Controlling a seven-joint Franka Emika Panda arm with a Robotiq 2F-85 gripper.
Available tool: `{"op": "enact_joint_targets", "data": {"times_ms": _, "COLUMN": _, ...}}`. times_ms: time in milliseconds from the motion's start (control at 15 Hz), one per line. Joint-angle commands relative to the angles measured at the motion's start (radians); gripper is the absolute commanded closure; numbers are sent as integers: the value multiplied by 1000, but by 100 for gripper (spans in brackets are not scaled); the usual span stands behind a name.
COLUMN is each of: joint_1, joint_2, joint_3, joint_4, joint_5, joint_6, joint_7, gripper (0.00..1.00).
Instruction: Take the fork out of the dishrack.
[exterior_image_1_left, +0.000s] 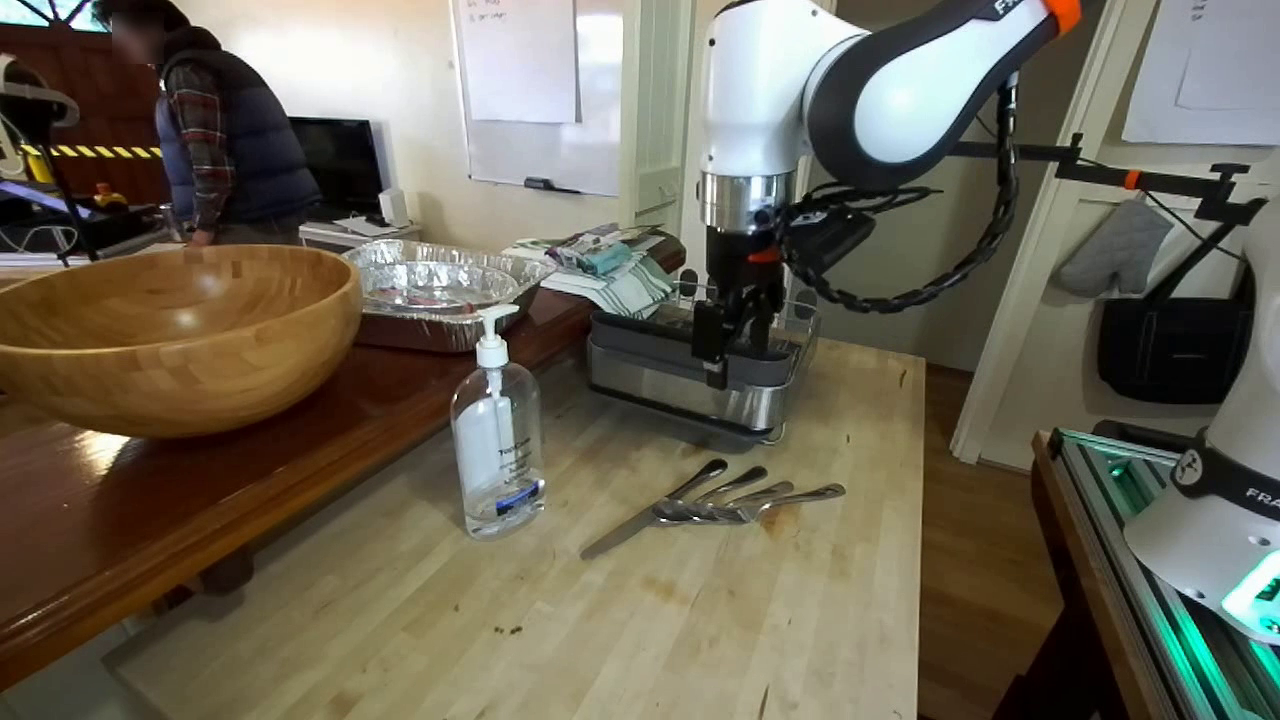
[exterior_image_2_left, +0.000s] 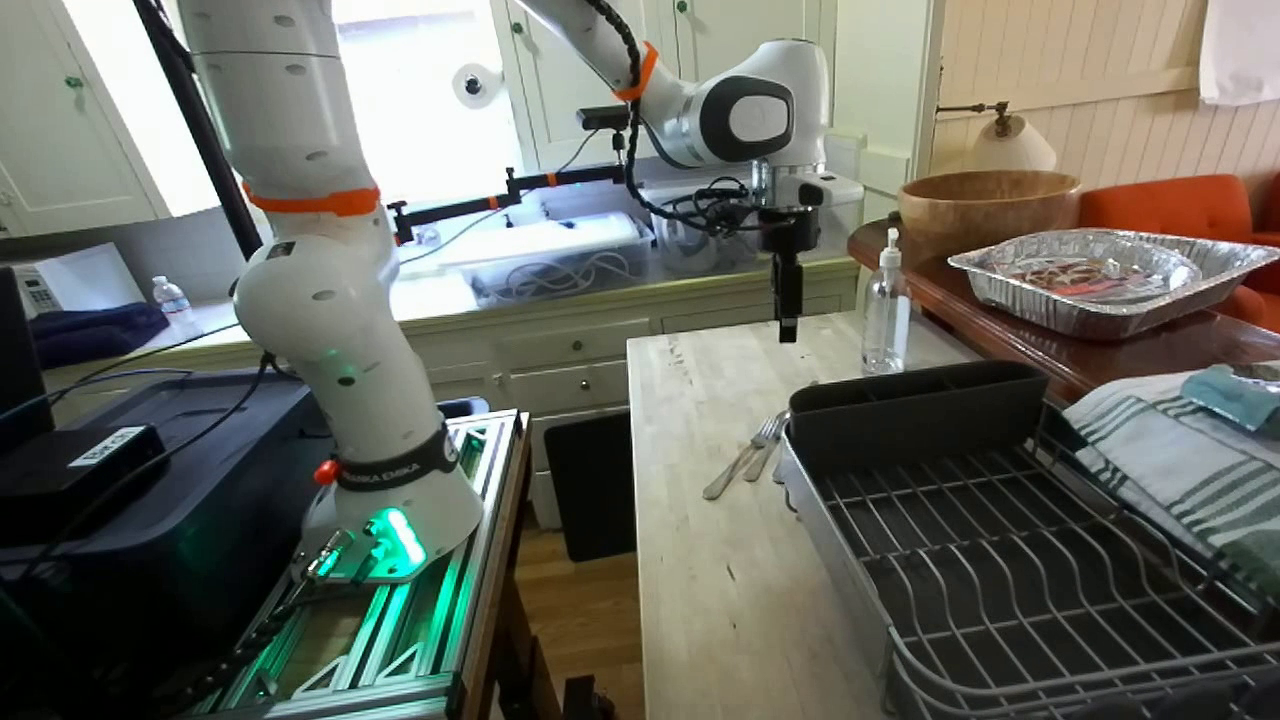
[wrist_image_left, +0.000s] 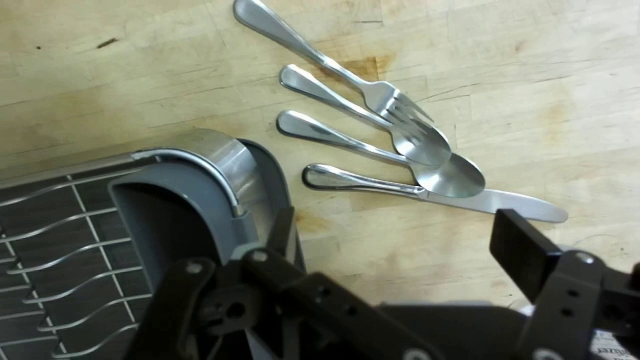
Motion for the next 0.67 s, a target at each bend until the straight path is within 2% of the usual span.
{"op": "enact_joint_targets", "data": {"times_ms": 0, "joint_1": -35, "joint_2": -101, "joint_3": 17, "joint_4": -92, "joint_5": 30, "joint_6": 31, "joint_7": -37, "gripper": 0}}
{"op": "enact_joint_targets", "data": {"times_ms": 200, "joint_1": -53, "joint_2": -153, "joint_3": 21, "joint_4": -132, "joint_5": 33, "joint_6": 38, "joint_7": -54, "gripper": 0}}
{"op": "enact_joint_targets", "data": {"times_ms": 267, "joint_1": -53, "joint_2": -97, "joint_3": 29, "joint_4": -69, "joint_5": 3, "joint_6": 2, "joint_7": -24, "gripper": 0}}
{"op": "enact_joint_targets", "data": {"times_ms": 600, "joint_1": -60, "joint_2": -103, "joint_3": 36, "joint_4": -70, "joint_5": 2, "joint_6": 2, "joint_7": -26, "gripper": 0}}
